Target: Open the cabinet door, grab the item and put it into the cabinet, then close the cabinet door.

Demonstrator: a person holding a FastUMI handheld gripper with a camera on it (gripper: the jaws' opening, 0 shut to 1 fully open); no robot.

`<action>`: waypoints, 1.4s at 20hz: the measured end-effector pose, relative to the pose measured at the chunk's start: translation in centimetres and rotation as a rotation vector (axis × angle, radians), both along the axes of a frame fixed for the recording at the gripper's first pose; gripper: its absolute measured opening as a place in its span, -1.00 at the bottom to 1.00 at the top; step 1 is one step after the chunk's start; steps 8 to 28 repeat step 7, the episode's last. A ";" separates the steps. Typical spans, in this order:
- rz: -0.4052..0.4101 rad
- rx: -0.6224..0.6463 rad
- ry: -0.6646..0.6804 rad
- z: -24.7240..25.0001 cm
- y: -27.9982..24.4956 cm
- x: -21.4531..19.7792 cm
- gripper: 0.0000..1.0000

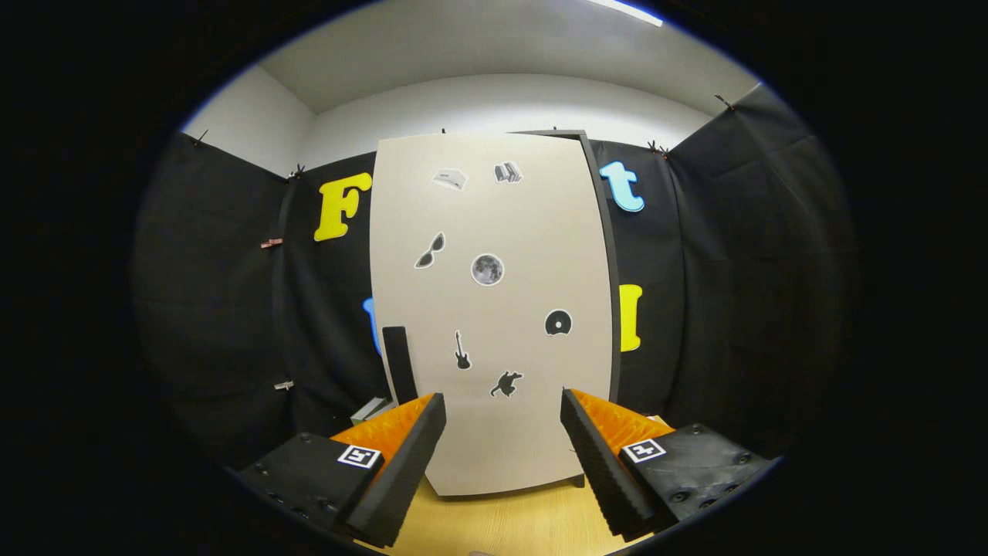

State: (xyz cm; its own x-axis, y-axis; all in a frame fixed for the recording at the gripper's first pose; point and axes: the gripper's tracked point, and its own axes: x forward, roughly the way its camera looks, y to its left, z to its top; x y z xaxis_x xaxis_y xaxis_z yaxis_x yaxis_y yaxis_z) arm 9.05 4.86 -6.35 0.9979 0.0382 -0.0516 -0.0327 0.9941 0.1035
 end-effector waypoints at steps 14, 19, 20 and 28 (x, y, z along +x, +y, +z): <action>-0.007 0.003 -0.009 0.5 0.2 -0.3 0.95; -0.007 0.003 -0.009 0.5 0.2 -0.3 0.95; -0.007 0.003 -0.009 0.5 0.2 -0.3 0.95; -0.007 0.003 -0.009 0.5 0.2 -0.3 0.95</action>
